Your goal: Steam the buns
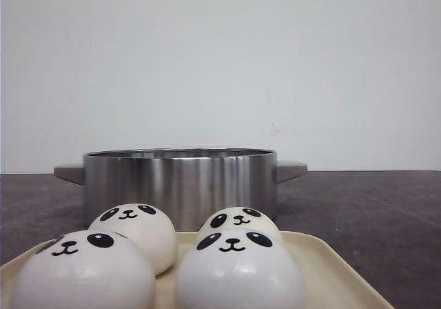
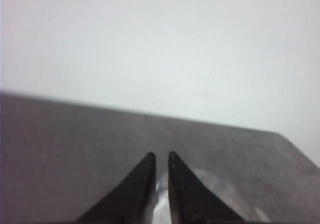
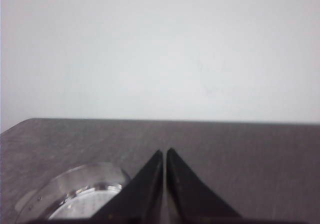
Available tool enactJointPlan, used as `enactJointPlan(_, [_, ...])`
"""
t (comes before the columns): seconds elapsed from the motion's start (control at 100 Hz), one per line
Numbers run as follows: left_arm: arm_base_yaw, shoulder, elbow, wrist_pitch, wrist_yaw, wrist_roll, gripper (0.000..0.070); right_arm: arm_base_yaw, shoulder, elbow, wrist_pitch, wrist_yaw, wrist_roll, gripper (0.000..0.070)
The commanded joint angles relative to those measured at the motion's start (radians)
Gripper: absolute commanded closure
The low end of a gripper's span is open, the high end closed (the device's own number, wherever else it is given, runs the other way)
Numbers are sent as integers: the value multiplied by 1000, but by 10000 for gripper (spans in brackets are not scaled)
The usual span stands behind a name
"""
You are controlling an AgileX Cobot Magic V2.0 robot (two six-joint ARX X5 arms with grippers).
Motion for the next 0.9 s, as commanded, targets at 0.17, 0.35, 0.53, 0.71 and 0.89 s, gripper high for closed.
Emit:
enactJointPlan(0.17, [-32,89,98,-12,6,35,324,-1,48,56,-22,-123,-16,443])
enactJointPlan(0.35, [-74,85,98,-69,7,24,105,-1,48,56,-22,-190,73,37])
enactJointPlan(0.53, [-169,82,97,-179,8,33,106,2,67,56,-11,-248,115,36])
enactJointPlan(0.71, [-243,82,97,-242,6,35,105,55,127,58,34,-264,148,36])
enactJointPlan(0.89, [-264,82,97,-266,3,56,105,181,224,66,32,-230,140,36])
